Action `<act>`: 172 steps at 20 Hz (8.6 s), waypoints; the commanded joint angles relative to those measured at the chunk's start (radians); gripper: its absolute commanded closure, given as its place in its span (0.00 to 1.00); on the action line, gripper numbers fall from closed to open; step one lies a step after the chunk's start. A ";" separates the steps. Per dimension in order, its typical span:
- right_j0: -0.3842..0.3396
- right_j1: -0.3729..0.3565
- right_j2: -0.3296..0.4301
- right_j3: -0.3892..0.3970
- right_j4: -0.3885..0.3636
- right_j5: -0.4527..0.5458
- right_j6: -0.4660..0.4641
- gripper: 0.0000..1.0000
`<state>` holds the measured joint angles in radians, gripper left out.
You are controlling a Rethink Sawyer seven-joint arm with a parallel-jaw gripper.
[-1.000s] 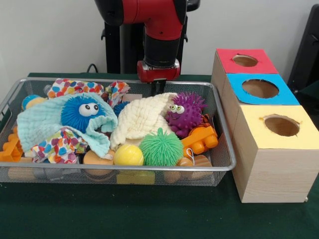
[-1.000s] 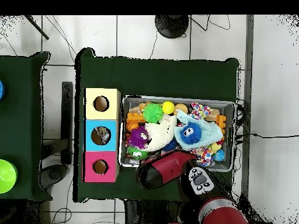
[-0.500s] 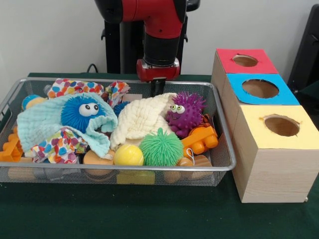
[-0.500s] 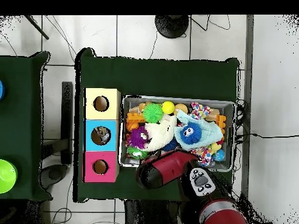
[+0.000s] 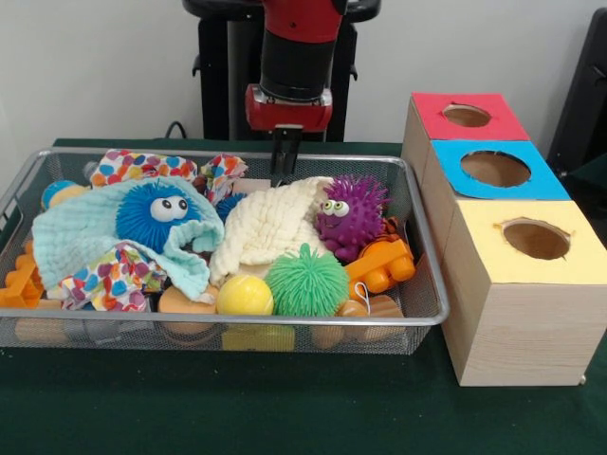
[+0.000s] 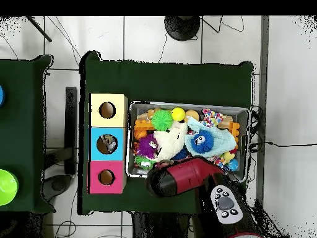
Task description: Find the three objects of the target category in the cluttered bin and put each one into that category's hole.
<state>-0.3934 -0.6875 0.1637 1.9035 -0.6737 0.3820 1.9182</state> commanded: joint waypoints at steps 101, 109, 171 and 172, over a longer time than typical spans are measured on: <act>0.017 0.198 -0.115 -0.031 0.589 -0.396 0.257 0.00; 0.019 0.195 -0.114 -0.041 0.550 -0.364 0.219 1.00; -0.451 -0.472 0.364 -0.005 0.465 0.583 -0.170 1.00; -0.457 -0.461 0.371 -0.015 0.462 0.588 -0.172 1.00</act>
<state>-0.8125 -1.1736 0.4359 1.9891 -0.1515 0.8514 2.0690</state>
